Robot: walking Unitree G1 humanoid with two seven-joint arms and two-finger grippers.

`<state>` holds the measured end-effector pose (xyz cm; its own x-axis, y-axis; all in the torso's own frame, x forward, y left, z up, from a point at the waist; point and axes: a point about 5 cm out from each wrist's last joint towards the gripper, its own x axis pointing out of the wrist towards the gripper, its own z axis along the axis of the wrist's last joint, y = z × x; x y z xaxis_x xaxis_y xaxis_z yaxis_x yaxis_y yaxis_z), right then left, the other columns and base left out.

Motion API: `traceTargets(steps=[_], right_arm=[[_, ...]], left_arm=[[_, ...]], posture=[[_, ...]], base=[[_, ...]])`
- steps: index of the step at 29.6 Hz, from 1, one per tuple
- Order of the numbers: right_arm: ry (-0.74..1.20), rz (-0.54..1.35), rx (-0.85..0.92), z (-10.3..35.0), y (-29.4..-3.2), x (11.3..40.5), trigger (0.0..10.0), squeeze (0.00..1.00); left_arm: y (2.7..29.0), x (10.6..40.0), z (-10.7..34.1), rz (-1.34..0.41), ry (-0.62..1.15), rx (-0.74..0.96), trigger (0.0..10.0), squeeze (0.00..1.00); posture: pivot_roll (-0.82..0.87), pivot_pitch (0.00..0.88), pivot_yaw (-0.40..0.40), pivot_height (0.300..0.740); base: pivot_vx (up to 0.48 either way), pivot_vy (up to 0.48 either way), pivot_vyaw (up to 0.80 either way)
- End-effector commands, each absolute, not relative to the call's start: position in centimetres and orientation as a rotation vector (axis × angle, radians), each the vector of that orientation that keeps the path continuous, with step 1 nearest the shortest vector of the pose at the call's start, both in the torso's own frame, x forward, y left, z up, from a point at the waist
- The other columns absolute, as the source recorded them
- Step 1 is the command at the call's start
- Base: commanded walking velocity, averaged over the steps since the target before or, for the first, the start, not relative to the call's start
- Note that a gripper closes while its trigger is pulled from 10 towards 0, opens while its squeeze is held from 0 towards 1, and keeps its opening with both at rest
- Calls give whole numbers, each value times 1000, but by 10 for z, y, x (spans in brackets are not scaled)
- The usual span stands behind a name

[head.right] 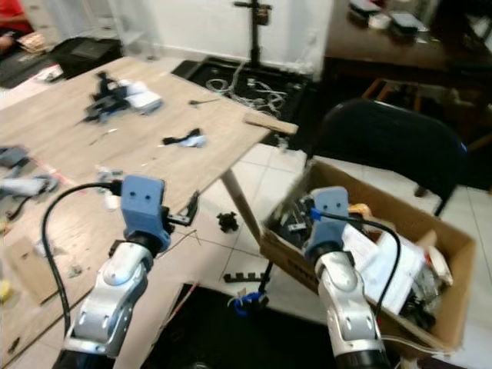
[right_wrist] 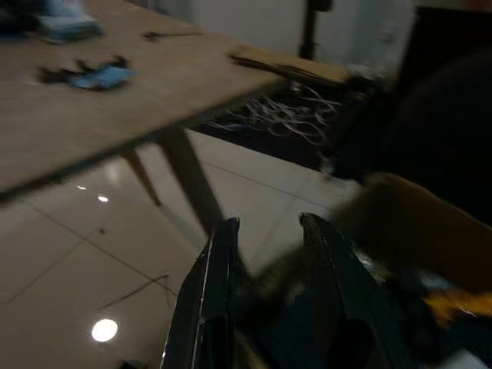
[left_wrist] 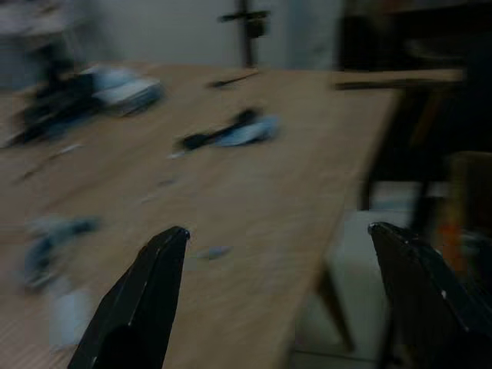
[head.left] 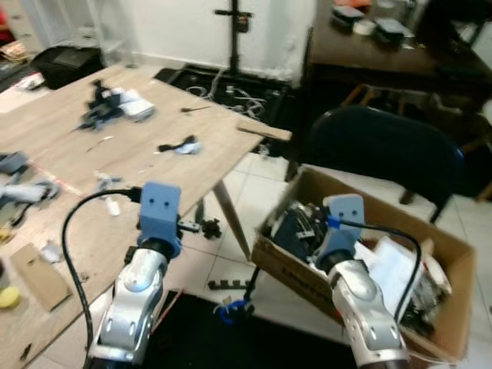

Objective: Picking trash to rubbish bin

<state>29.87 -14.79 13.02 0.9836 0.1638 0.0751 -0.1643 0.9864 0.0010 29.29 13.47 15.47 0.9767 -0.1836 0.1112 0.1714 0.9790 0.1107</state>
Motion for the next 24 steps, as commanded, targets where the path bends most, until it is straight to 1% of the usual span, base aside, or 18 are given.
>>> traceTargets(steps=[1,24], right_arm=[[-50,164,-5,124,-148,296,10000,0],[-64,178,-10,129,-144,299,10000,0]], left_arm=[[134,292,153,-185,-108,108,10000,0],[131,295,166,-220,-134,103,10000,0]], posture=[[54,112,-8,740],[61,117,-6,740]], base=[[0,0,800],[0,0,800]])
